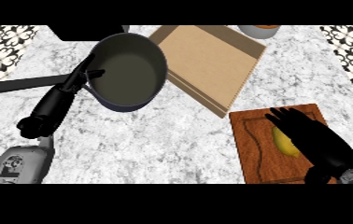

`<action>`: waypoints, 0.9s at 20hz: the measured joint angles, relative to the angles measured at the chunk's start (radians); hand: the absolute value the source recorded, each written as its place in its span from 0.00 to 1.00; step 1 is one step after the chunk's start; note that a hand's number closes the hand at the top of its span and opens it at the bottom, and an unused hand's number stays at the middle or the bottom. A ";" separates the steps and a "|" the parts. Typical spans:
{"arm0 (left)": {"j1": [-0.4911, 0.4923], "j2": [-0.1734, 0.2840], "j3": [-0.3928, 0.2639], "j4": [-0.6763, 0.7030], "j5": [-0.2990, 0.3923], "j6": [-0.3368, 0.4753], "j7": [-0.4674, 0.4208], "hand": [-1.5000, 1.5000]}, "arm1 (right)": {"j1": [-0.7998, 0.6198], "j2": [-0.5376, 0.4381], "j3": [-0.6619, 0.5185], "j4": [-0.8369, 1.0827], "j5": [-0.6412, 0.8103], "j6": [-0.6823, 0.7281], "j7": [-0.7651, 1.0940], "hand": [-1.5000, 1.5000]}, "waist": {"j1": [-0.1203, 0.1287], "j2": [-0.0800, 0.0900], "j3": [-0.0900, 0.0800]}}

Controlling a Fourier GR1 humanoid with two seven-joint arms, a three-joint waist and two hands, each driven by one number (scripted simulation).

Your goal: Pick the lemon from the cutting board and place it in the cardboard box

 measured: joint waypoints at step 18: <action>-0.011 -0.055 0.049 -0.007 -0.055 -0.049 0.010 0.50 | -0.074 0.093 -0.044 0.281 0.155 -0.130 -0.126 1.00 | 0.001 0.000 0.000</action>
